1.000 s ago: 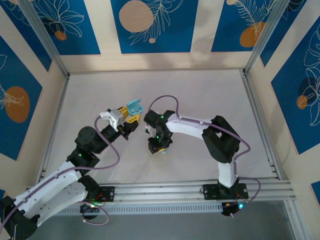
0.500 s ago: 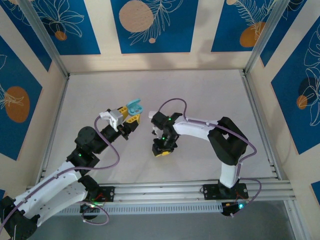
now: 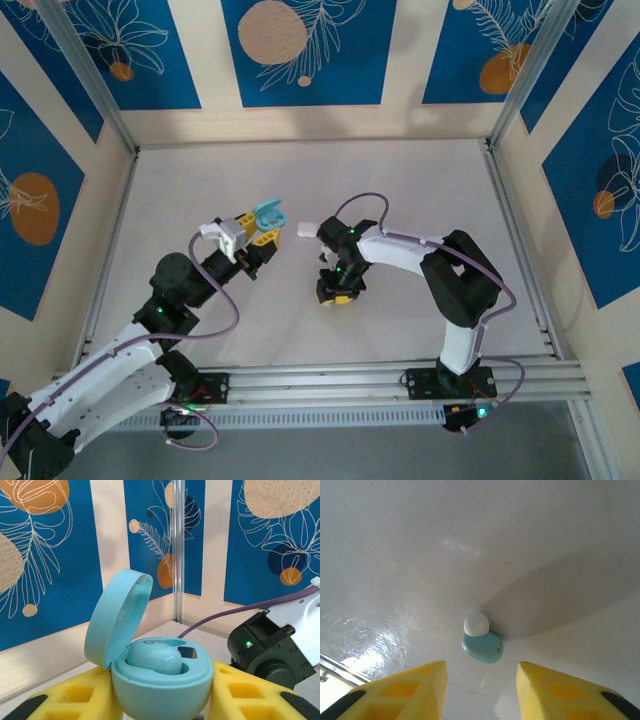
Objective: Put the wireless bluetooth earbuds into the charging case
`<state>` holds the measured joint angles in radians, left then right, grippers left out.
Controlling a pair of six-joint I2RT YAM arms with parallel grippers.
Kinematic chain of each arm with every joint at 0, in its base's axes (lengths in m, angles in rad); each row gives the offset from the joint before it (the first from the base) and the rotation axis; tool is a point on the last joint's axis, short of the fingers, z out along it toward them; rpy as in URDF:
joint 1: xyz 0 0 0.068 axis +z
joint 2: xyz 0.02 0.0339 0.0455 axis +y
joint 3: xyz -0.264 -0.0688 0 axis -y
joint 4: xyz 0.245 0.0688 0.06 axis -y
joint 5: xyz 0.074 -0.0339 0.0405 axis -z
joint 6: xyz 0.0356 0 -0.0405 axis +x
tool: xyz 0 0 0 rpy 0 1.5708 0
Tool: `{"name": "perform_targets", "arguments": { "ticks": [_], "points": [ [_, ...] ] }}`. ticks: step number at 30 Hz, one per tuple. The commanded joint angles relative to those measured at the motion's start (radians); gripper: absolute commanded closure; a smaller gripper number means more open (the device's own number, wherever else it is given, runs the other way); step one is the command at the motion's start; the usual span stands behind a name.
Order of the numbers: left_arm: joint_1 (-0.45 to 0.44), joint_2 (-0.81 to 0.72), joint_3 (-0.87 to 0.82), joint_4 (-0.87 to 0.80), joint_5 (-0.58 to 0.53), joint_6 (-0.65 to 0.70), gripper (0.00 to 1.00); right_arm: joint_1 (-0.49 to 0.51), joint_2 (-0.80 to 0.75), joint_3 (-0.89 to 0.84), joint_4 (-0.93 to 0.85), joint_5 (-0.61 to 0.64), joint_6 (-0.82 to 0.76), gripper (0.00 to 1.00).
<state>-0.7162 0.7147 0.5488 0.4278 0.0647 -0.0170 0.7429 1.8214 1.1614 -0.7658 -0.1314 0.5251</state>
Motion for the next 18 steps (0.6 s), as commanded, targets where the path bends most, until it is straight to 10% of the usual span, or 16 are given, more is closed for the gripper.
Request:
{"name": "perform_targets", "arguments": {
  "ticks": [1, 18],
  "points": [
    [-0.004, -0.005, 0.032, 0.017, -0.023, 0.001, 0.61, 0.025, -0.051, 0.028, -0.012, -0.001, 0.006, 0.58],
    [-0.004, -0.003, 0.03, 0.02, -0.018, -0.003, 0.61, 0.11, -0.004, 0.011, 0.021, -0.001, 0.079, 0.59]
  ]
}}
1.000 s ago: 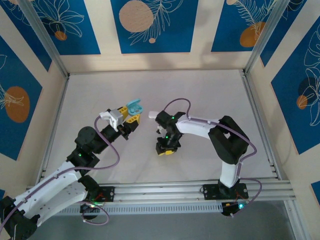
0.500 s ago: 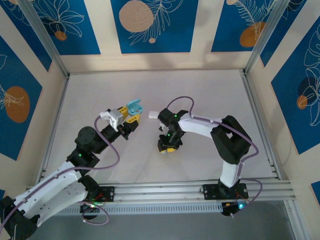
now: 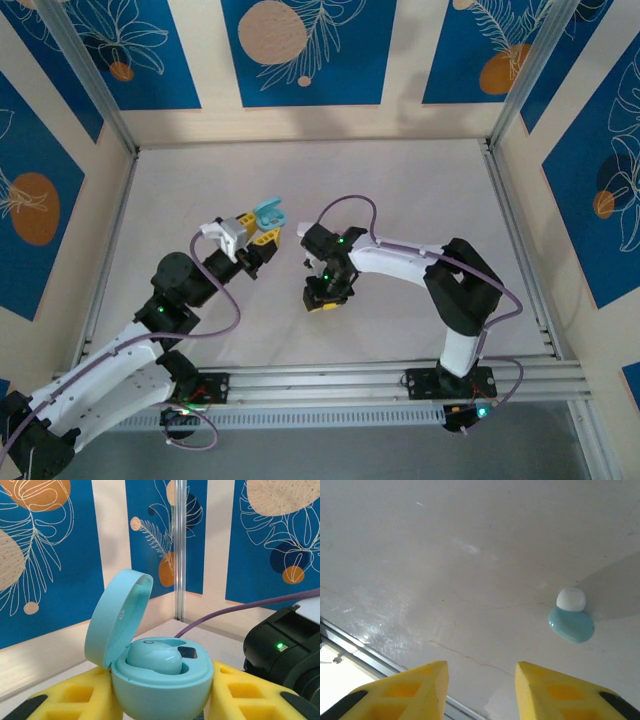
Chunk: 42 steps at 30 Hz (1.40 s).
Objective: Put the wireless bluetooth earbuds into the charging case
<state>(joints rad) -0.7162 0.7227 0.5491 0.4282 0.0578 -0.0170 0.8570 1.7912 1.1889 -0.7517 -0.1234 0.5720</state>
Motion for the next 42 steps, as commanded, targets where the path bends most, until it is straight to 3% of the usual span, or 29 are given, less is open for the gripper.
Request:
{"name": "perform_targets", "arguments": {
  "ticks": [1, 17, 42],
  "points": [
    [-0.003, -0.014, 0.029, 0.018, -0.013, -0.001, 0.61, -0.006, 0.032, -0.018, 0.011, -0.005, 0.037, 0.59],
    [-0.003, -0.016, 0.03, 0.012, -0.018, 0.002, 0.61, -0.063, 0.037, -0.052, 0.058, 0.034, 0.051, 0.58],
    [-0.003, -0.009, 0.03, 0.011, -0.027, 0.009, 0.6, -0.118, 0.118, 0.012, 0.183, -0.022, 0.096, 0.59]
  ]
}}
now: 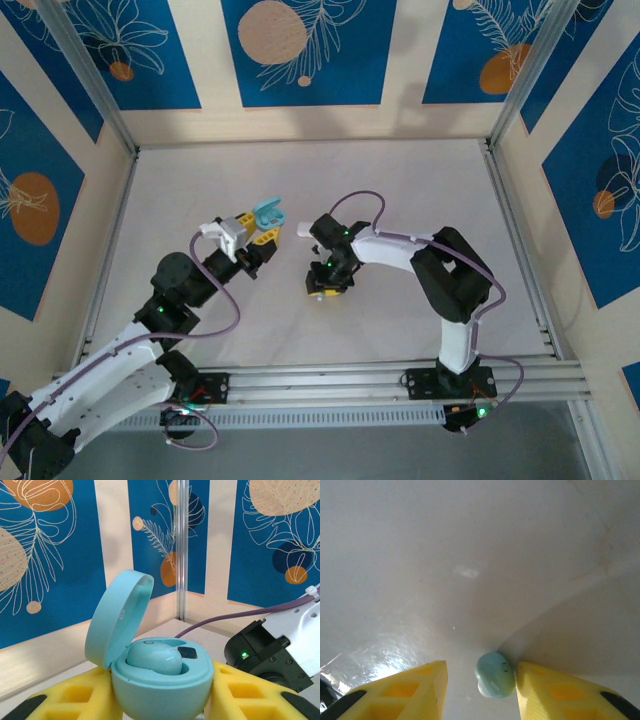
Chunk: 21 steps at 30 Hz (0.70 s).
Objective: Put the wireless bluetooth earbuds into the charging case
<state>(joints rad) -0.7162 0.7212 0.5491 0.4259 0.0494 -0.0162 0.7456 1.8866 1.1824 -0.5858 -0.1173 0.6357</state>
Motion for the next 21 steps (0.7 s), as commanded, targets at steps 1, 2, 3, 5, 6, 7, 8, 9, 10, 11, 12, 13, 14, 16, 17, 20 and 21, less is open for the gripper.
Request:
{"name": "perform_targets", "arguments": {
  "ticks": [1, 2, 3, 5, 6, 7, 8, 9, 10, 11, 12, 13, 14, 16, 17, 20, 21],
  "points": [
    [-0.003, -0.008, 0.029, 0.013, -0.02, 0.01, 0.6, -0.009, 0.028, 0.019, 0.023, -0.031, 0.038, 0.6],
    [-0.003, -0.008, 0.028, 0.013, -0.02, 0.01, 0.6, -0.011, 0.03, 0.02, 0.026, -0.029, 0.041, 0.62],
    [-0.004, -0.007, 0.028, 0.012, -0.02, 0.011, 0.6, -0.011, 0.032, 0.024, 0.026, -0.027, 0.042, 0.64],
    [-0.004, -0.008, 0.028, 0.011, -0.021, 0.012, 0.59, -0.009, 0.038, 0.033, 0.018, -0.024, 0.039, 0.67],
    [-0.005, -0.008, 0.029, 0.011, -0.022, 0.012, 0.59, -0.007, 0.04, 0.038, 0.009, -0.017, 0.033, 0.69],
    [-0.004, -0.008, 0.028, 0.011, -0.023, 0.013, 0.59, -0.004, 0.043, 0.047, -0.004, -0.006, 0.026, 0.71],
    [-0.003, -0.008, 0.028, 0.011, -0.023, 0.013, 0.59, -0.001, 0.045, 0.054, -0.017, 0.002, 0.021, 0.72],
    [-0.003, -0.007, 0.03, 0.011, -0.024, 0.013, 0.59, 0.004, 0.045, 0.062, -0.034, 0.013, 0.012, 0.73],
    [-0.004, -0.007, 0.029, 0.011, -0.025, 0.014, 0.59, 0.01, 0.041, 0.07, -0.049, 0.028, 0.005, 0.74],
    [-0.003, -0.008, 0.028, 0.011, -0.024, 0.013, 0.59, 0.016, 0.039, 0.078, -0.065, 0.046, -0.002, 0.74],
    [-0.003, -0.008, 0.028, 0.013, -0.026, 0.013, 0.59, 0.025, 0.039, 0.091, -0.086, 0.067, -0.01, 0.75],
    [-0.004, -0.006, 0.026, 0.014, -0.026, 0.012, 0.59, 0.031, 0.039, 0.103, -0.105, 0.087, -0.017, 0.75],
    [-0.004, -0.006, 0.027, 0.016, -0.026, 0.012, 0.59, 0.038, 0.039, 0.112, -0.119, 0.101, -0.023, 0.75],
    [-0.004, -0.005, 0.027, 0.019, -0.026, 0.011, 0.59, 0.048, 0.046, 0.133, -0.149, 0.135, -0.028, 0.75],
    [-0.004, -0.005, 0.028, 0.019, -0.026, 0.01, 0.59, 0.053, 0.046, 0.141, -0.163, 0.152, -0.032, 0.76],
    [-0.004, -0.008, 0.029, 0.016, -0.028, 0.012, 0.59, 0.058, 0.036, 0.152, -0.2, 0.221, -0.032, 0.76],
    [-0.004, -0.009, 0.03, 0.016, -0.028, 0.013, 0.59, 0.057, 0.033, 0.154, -0.216, 0.25, -0.026, 0.75]
  ]
}}
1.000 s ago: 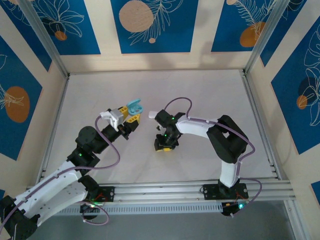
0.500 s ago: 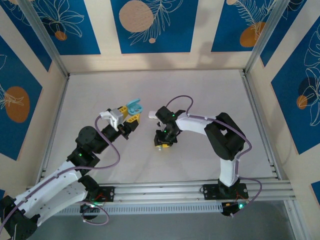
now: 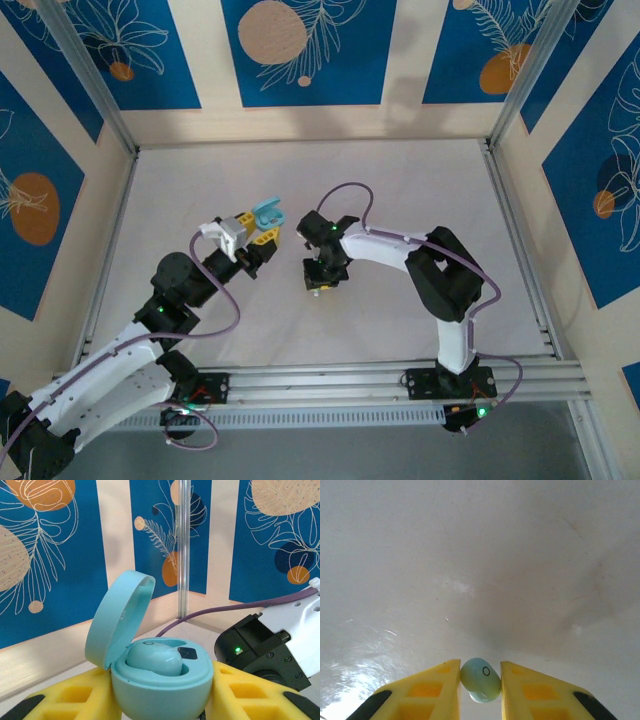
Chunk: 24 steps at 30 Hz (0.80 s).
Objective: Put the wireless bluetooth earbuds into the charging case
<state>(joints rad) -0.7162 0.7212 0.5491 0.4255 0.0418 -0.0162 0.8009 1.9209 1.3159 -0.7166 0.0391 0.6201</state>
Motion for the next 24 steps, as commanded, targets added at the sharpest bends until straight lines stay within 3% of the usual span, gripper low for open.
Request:
{"name": "perform_targets", "arguments": {
  "ticks": [1, 4, 11, 18, 24],
  "points": [
    [-0.004, -0.011, 0.028, 0.015, -0.02, 0.012, 0.59, 0.001, -0.001, 0.023, -0.098, 0.111, -0.009, 0.75],
    [-0.005, -0.01, 0.025, 0.016, -0.02, 0.006, 0.58, -0.01, 0.015, 0.02, -0.109, 0.096, -0.025, 0.75],
    [-0.004, -0.014, 0.025, 0.015, -0.025, 0.004, 0.58, -0.046, 0.026, -0.055, 0.013, -0.096, -0.043, 0.7],
    [-0.004, -0.014, 0.025, 0.012, -0.028, 0.004, 0.58, -0.068, 0.036, -0.064, 0.04, -0.156, -0.069, 0.65],
    [-0.004, -0.011, 0.024, 0.013, -0.031, 0.005, 0.58, -0.074, 0.038, -0.066, 0.038, -0.15, -0.074, 0.73]
  ]
}}
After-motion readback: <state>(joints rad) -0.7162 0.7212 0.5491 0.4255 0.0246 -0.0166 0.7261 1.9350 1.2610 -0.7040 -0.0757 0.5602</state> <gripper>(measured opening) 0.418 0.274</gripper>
